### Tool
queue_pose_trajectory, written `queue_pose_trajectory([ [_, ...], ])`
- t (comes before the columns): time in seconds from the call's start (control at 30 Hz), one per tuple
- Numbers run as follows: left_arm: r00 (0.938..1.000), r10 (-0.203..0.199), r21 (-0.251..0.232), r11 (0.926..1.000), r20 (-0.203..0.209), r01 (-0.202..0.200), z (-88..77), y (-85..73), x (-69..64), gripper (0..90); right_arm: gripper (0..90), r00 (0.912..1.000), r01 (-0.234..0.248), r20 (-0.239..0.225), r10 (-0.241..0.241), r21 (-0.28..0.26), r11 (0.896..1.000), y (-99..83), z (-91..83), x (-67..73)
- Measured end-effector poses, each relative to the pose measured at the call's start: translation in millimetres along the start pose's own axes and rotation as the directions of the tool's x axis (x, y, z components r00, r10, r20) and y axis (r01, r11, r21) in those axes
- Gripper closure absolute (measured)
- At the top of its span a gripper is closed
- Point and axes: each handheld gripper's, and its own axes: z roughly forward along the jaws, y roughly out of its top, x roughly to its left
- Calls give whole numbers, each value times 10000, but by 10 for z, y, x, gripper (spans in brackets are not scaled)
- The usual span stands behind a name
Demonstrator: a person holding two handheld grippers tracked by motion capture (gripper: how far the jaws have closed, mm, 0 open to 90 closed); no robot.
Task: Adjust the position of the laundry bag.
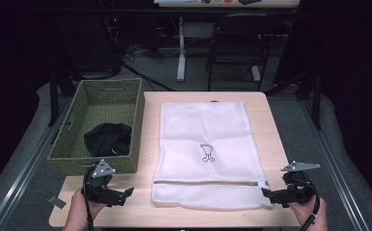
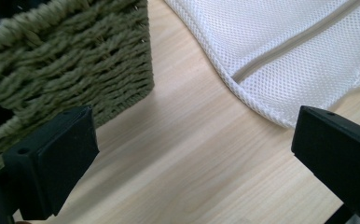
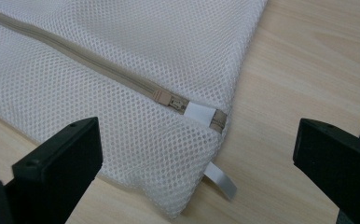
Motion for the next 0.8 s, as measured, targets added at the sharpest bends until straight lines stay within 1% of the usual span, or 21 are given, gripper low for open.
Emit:
queue_pose_trajectory([
  [0.1, 9999, -31, -3, 10000, 109, 31, 10, 9, -24, 2, 9, 10000, 16, -48, -16, 8, 10000, -3, -1, 0],
  [0.13, 9997, 196, 126, 9997, 146, -198, 29, 23, -59, 2, 11, 10000, 46, -52, -46, 54, 10000, 8, 12, 8],
  [0.17, 9997, 196, 126, 9997, 146, -198, 29, 23, -59, 2, 11, 10000, 46, -52, -46, 54, 10000, 8, 12, 8],
  [0.2, 9991, 403, 230, 9989, 142, -406, 41, 32, -97, 2, 26, 9998, 50, -178, -48, 133, 9999, 16, 25, 19],
  [0.23, 9991, 403, 230, 9989, 142, -406, 41, 32, -97, 2, 26, 9998, 50, -178, -48, 133, 9999, 16, 25, 19],
  [0.27, 9994, 280, 89, 9996, 188, -282, 58, 45, -125, 2, 26, 9996, 191, -204, -188, 141, 9997, 28, 29, 27],
  [0.3, 9994, 280, 89, 9996, 188, -282, 58, 45, -125, 2, 26, 9996, 191, -204, -188, 141, 9997, 28, 29, 27],
  [0.33, 9988, 429, 210, 9988, 239, -434, 92, 77, -148, 2, 26, 9995, 214, -247, -211, 107, 9997, 45, 47, 37],
  [0.4, 9986, 480, 211, 9986, 215, -484, 111, 84, -171, 2, 26, 9994, 264, -247, -260, 184, 9995, 54, 67, 42],
  [0.43, 9980, 588, 145, 9981, 242, -592, 116, 102, -200, 2, 26, 9992, 295, -285, -286, 311, 9991, 62, 84, 52],
  [0.5, 9981, 567, 90, 9983, 233, -570, 129, 108, -211, 2, 29, 9991, 313, -288, -305, 286, 9991, 68, 87, 56],
  [0.53, 9970, 672, 264, 9973, 379, -682, 181, 144, -225, 2, 35, 9993, 298, -212, -292, 268, 9992, 90, 99, 58],
  [0.6, 9966, 733, 235, 9970, 387, -743, 198, 156, -236, 2, 37, 9994, 293, -217, -287, 297, 9991, 100, 109, 56],
  [0.63, 9953, 865, 283, 9957, 443, -879, 236, 179, -266, 2, 42, 9993, 275, -279, -267, 295, 9992, 110, 134, 56],
  [0.67, 9948, 874, 284, 9956, 526, -889, 255, 187, -274, 2, 44, 9991, 292, -333, -281, 329, 9990, 114, 143, 57],
  [0.77, 9953, 822, 229, 9962, 516, -835, 302, 208, -299, 2, 53, 9993, 249, -298, -238, 364, 9990, 124, 154, 55],
  [0.8, 9948, 820, 279, 9961, 598, -838, 335, 221, -305, 2, 63, 9994, 148, -314, -137, 354, 9993, 157, 181, 41],
])
